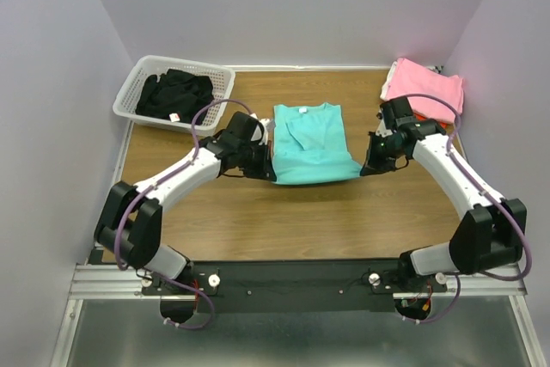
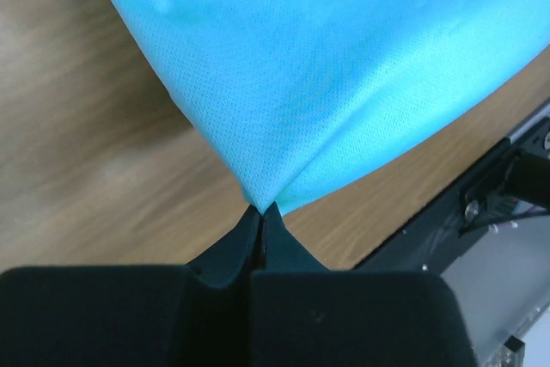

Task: Fold and stack the t-shirts
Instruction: Fold the tshirt

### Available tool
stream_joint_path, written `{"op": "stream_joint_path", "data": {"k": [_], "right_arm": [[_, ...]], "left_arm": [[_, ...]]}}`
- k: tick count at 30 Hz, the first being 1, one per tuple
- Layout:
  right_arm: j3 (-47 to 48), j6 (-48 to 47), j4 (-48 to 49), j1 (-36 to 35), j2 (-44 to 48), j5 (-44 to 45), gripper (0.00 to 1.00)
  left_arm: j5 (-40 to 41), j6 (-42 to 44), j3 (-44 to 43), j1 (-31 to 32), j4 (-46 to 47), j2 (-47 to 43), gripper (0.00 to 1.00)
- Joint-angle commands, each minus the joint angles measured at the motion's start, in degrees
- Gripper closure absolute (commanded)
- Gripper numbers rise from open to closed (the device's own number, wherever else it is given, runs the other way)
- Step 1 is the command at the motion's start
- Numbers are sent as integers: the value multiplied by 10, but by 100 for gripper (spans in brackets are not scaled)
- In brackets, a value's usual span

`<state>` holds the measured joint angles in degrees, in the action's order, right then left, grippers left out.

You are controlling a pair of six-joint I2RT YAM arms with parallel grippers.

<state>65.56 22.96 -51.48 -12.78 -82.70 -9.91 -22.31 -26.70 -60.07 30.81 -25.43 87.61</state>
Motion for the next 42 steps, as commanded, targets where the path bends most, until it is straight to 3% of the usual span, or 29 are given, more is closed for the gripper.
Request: {"op": "stream_joint_path", "data": {"k": [1, 13, 18, 28, 42], "right_arm": [[-5, 21, -101, -2, 53, 17, 100], [31, 73, -244, -17, 132, 4, 100], [73, 93, -254, -18, 119, 11, 100], [99, 83, -190, -17, 38, 52, 100], [250, 46, -170, -18, -120, 115, 100]], "left_arm": [[1, -28, 42, 11, -65, -73, 100], [-54, -112, 63, 36, -175, -227, 100], [-73, -148, 69, 37, -177, -258, 100], [-76, -107, 49, 22, -166, -190, 100], [-92, -28, -54, -42, -176, -53, 100]]}}
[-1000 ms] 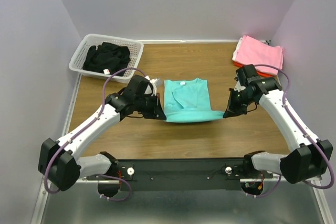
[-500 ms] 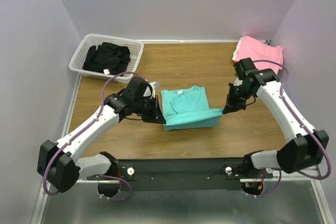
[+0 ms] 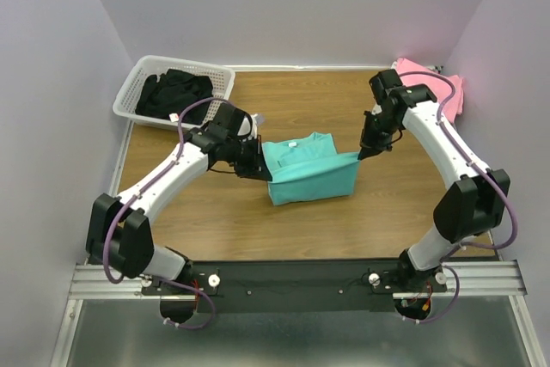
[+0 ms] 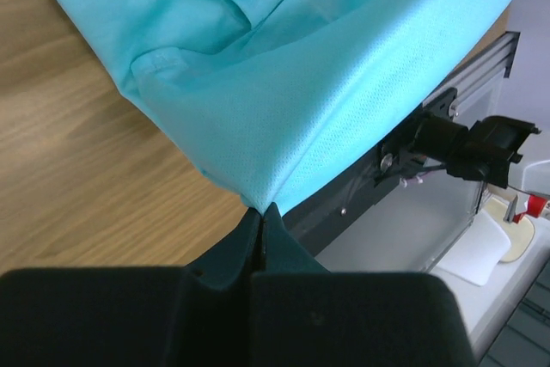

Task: Fold and stack the t-shirts
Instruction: Fold the tshirt

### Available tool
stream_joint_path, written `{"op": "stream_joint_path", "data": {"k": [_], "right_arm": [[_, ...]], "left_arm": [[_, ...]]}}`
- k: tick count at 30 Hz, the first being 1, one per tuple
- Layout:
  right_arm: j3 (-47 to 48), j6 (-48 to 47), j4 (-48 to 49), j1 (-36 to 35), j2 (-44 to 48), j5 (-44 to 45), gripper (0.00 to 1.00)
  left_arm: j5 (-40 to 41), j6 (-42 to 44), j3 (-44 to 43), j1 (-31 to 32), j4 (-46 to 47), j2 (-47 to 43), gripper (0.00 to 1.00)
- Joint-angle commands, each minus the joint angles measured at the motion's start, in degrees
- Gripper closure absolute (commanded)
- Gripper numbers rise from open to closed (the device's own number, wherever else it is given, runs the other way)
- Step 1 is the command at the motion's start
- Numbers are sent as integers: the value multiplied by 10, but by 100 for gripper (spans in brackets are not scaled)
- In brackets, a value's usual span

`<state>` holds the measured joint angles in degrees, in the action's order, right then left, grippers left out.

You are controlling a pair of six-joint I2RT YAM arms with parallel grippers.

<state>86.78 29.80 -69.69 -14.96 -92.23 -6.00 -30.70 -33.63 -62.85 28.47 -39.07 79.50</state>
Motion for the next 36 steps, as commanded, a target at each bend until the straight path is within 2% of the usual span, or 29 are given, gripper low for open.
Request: {"op": "stream_joint_path", "data": {"k": [1, 7, 22, 27, 36], "right_arm": [[49, -26, 14, 5, -43, 83, 100], [123, -39, 32, 5, -114, 97, 100], [353, -72, 39, 12, -330, 95, 100], [379, -77, 39, 13, -350, 90, 100], [362, -82, 37, 17, -329, 84, 100]], "left_arm": [[-9, 57, -37, -27, -43, 45, 100], [-9, 100, -75, -66, -57, 101, 100], [-24, 180, -297, -117, -86, 340, 100], [-31, 194, -359, -122, -105, 383, 100], [-34, 197, -385, -124, -109, 396, 100]]}}
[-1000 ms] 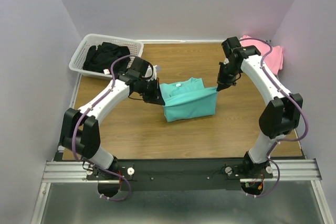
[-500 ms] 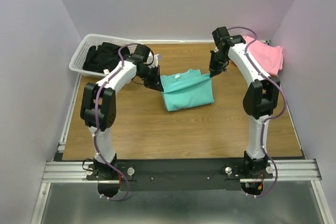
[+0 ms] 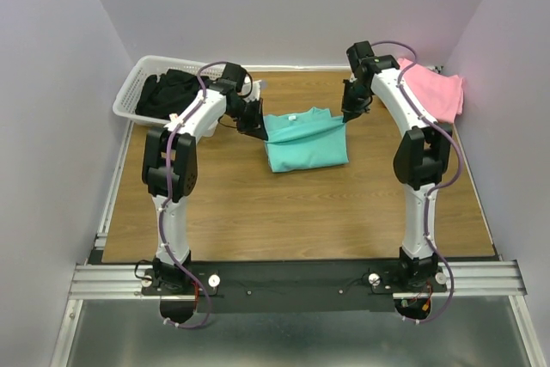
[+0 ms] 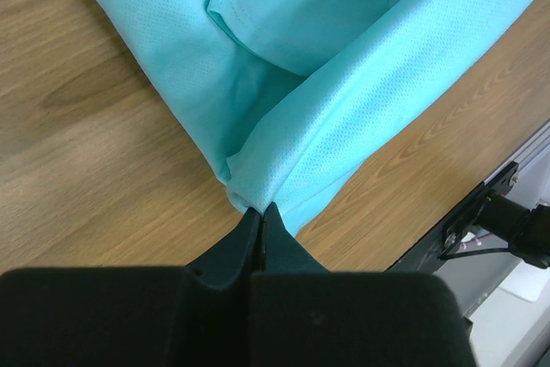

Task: Fold and stack the t-shirts
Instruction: Fold the tshirt

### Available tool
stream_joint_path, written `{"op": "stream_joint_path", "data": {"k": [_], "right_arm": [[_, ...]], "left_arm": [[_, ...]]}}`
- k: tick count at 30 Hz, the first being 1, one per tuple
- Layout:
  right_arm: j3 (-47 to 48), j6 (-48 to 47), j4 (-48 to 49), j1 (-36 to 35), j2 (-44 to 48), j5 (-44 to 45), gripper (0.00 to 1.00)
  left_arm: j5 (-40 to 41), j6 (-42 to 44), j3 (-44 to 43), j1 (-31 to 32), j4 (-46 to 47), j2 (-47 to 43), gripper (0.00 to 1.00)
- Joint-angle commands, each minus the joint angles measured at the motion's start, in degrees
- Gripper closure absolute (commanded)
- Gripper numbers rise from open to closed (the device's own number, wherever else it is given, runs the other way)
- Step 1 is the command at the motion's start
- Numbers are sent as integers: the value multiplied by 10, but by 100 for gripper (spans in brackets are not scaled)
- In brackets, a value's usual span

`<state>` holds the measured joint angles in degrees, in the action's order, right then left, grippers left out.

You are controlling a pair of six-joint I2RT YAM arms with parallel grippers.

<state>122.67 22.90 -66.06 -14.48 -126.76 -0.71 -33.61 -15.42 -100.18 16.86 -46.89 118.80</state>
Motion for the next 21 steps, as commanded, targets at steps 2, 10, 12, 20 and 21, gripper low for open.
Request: {"op": "stream_joint_path", "data": {"k": [2, 10, 12, 20, 21], "right_arm": [[-14, -19, 1, 11, 31, 28, 100], [-149, -28, -9, 12, 122, -23, 100], [-194, -25, -12, 10, 162, -31, 100], [-341, -4, -38, -5, 284, -55, 100], [-342, 0, -39, -8, 297, -58, 100]], "left_arm": [[-2, 14, 0, -8, -29, -9, 100], [0, 15, 91, -6, -22, -84, 100], [-1, 10, 130, -5, -16, -115, 100], [-3, -13, 268, 31, 9, -232, 100], [-4, -19, 283, 36, 14, -244, 100]]}}
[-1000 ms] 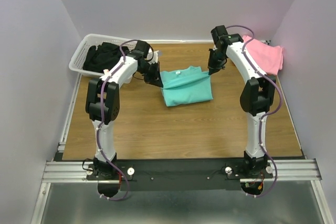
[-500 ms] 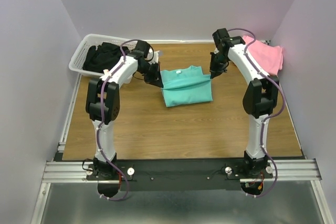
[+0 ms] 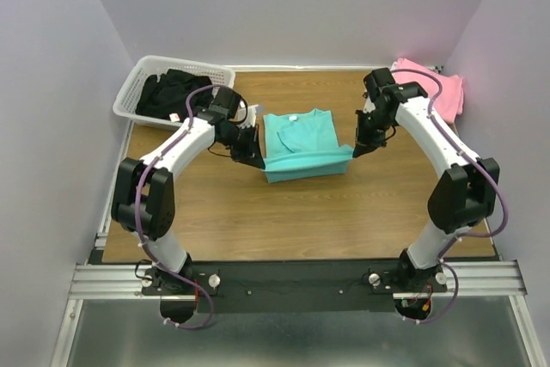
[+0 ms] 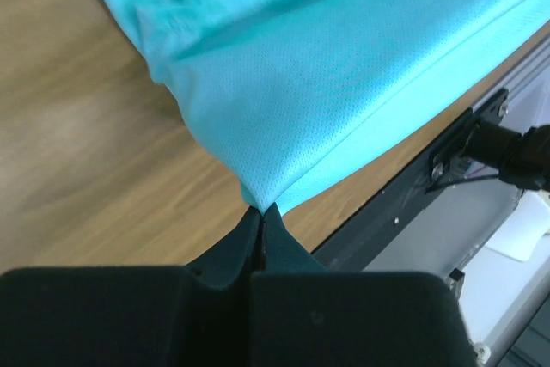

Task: Fold and stack the t-shirts
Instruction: Fold the tshirt

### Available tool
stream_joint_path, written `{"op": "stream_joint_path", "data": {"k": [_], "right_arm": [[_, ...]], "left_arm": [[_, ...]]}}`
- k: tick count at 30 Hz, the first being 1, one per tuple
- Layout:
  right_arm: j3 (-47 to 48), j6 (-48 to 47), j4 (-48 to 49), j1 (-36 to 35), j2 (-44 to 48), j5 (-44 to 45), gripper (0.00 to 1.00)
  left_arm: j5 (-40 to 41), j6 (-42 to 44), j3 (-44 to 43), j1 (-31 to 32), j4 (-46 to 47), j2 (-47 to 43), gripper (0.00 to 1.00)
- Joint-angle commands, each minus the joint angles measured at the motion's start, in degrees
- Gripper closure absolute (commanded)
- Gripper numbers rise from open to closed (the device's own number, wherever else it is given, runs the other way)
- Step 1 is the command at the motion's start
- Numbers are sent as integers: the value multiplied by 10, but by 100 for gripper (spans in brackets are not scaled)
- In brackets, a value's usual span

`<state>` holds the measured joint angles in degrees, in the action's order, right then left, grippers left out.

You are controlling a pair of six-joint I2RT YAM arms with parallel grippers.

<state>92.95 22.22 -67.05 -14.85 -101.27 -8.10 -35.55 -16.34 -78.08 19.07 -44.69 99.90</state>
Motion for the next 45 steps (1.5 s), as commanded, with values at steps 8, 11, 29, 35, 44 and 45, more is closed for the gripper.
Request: {"op": "stream_joint_path", "data": {"k": [8, 11, 29, 35, 44, 45], "right_arm": [[-183, 55, -55, -33, 182, 2, 100], [-222, 69, -66, -39, 219, -14, 100], [-202, 182, -122, -87, 322, 1, 100], [-185, 187, -97, -87, 294, 25, 100], [-146, 166, -76, -87, 223, 74, 100], [-139, 160, -75, -87, 216, 77, 100]], "left_arm": [[35, -110, 198, 66, 30, -215, 100], [32, -135, 227, 90, 33, -254, 100], [25, -264, 271, 156, 12, -407, 100], [24, -240, 254, 156, 22, -364, 100], [22, -189, 229, 127, 30, -306, 100], [22, -185, 221, 122, 30, -296, 100]]}}
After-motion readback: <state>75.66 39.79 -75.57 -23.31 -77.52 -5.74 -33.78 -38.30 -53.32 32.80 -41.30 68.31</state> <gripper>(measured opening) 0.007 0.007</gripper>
